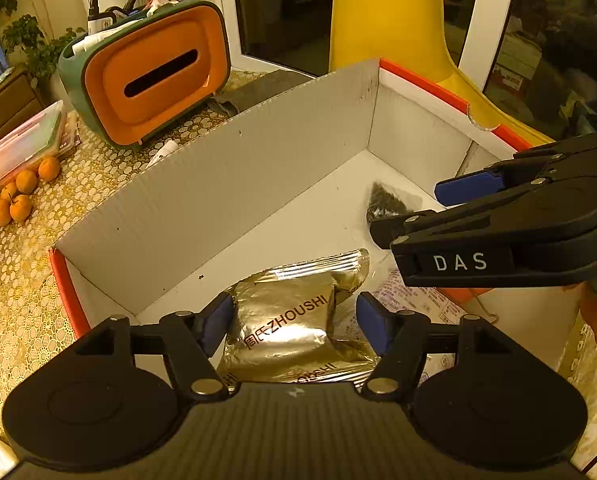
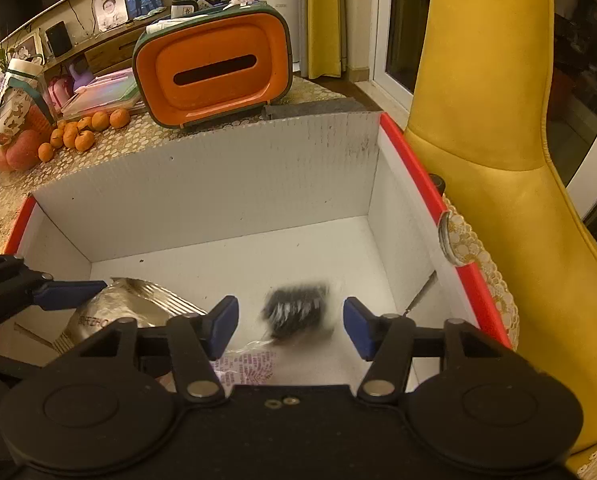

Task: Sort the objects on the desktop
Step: 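Open the left tool to drop the foil packet while the right tool releases the mesh bag, then move both tools out of the box back over the cluttered table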

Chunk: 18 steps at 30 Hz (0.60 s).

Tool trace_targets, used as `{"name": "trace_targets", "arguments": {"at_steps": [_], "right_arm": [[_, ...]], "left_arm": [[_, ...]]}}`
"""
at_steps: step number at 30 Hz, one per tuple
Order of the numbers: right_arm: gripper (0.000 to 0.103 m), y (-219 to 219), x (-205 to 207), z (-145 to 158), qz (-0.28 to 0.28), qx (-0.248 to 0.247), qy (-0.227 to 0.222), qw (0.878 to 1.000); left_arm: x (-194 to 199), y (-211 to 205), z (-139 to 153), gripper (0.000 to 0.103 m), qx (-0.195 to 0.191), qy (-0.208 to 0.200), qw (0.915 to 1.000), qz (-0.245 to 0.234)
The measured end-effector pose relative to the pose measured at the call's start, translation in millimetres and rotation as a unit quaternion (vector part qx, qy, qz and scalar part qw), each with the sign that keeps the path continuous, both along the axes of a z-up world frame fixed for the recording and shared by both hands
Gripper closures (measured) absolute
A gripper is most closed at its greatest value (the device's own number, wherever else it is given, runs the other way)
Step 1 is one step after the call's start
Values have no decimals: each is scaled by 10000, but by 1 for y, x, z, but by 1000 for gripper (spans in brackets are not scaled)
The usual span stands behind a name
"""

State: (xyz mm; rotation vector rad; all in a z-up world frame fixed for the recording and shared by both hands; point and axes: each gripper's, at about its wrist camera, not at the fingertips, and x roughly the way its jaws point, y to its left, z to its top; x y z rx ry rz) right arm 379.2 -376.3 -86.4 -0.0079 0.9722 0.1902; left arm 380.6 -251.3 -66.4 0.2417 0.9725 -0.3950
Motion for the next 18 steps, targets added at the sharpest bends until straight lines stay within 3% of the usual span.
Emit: {"name": "trace_targets", "arguments": {"at_steps": [18], "right_arm": [[37,-6,-30,35,-21,409,-278,9988]], "left_arm": [[-38,16,37,35,-459,-313,9985,36]]}}
